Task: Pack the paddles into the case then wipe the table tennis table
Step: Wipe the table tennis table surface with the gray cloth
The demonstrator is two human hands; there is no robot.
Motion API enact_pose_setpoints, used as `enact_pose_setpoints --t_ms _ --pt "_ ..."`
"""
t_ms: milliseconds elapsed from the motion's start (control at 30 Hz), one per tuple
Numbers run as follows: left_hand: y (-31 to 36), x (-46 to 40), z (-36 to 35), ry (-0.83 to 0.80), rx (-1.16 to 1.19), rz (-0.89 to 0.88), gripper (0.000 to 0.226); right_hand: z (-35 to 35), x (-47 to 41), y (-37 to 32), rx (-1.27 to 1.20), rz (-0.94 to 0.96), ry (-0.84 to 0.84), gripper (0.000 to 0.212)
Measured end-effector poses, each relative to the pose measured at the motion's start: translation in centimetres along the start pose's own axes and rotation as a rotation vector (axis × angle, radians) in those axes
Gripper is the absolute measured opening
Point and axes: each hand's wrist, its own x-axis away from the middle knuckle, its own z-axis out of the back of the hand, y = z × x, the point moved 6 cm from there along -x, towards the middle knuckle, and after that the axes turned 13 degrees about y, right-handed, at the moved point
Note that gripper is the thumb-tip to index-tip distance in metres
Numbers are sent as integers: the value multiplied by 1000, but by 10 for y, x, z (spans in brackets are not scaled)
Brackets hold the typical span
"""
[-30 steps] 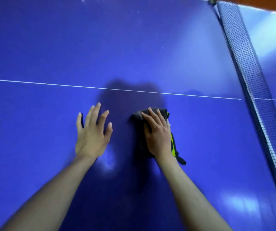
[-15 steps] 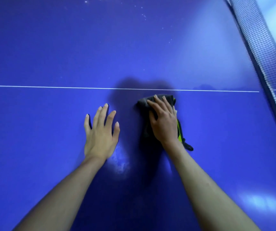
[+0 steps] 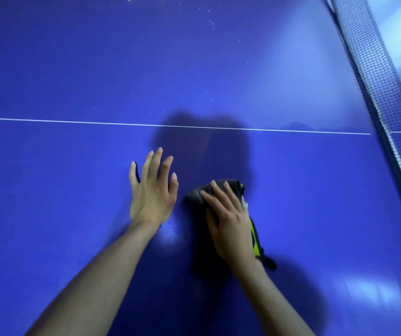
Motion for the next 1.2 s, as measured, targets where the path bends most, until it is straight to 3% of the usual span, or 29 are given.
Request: enact_pose_setpoints --t_ms 333,533,867,1200 --pt "-2 0 -4 9 -71 -29 52 -55 -158 6 19 -66 51 40" --pt "-2 1 -4 -13 -62 -5 49 -53 -147 2 -8 -51 36 41" --pt "-1 0 -2 -14 -69 9 50 -22 -10 -32 33 -37 44 40" --pt "-3 2 -6 -2 -29 -6 51 -72 -163 -13 13 -35 40 38"
